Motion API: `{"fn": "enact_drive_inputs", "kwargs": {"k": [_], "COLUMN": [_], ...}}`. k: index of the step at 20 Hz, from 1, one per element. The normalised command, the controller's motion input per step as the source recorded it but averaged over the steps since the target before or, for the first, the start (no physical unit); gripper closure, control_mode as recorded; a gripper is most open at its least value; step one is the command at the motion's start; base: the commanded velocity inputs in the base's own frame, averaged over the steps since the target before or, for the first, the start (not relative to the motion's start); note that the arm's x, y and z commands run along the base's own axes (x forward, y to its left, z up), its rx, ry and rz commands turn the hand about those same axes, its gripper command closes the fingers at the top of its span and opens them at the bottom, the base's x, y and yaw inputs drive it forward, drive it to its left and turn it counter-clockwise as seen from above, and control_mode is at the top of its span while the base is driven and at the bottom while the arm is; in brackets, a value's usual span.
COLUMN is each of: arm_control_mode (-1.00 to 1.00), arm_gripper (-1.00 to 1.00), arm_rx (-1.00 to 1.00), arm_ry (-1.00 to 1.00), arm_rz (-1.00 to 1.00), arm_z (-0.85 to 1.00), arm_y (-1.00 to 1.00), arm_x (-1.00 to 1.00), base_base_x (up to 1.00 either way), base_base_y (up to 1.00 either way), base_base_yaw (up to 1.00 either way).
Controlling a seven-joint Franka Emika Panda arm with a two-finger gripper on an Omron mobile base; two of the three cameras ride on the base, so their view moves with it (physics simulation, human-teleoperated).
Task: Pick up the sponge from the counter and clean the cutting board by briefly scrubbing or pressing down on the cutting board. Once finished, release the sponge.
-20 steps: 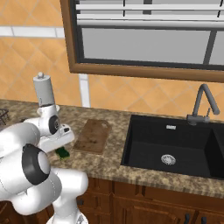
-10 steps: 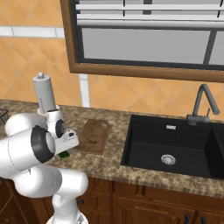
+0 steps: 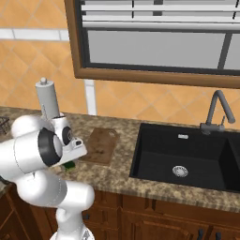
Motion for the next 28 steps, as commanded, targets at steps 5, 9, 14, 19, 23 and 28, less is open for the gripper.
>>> {"fn": "enact_drive_inputs", "kwargs": {"k": [5,9,14,19,23,28], "arm_control_mode": [-1.0,-1.0,-1.0,-1.0,-1.0,-1.0], "arm_gripper": [1.0,1.0,1.0,1.0,1.0,1.0], "arm_rx": [0.11,0.18,0.05,0.0,-0.11,-0.12], "arm_ry": [-0.06,-0.11,0.03,0.07,0.14,0.02], "arm_rz": [0.0,0.0,-0.03,0.0,0.0,0.0], "arm_z": [-0.67,0.63,0.35,0.0,-0.11,-0.45], "arm_y": [-0.07,-0.36,-0.49,-0.06,0.12,0.0], "arm_x": [-0.18,-0.11,0.18,0.74,0.43,0.02], "base_base_x": [0.0,0.0,0.0,0.0,0.0,0.0], "base_base_y": [0.0,0.0,0.0,0.0,0.0,0.0], "base_base_yaw": [0.0,0.0,0.0,0.0,0.0,0.0]}}
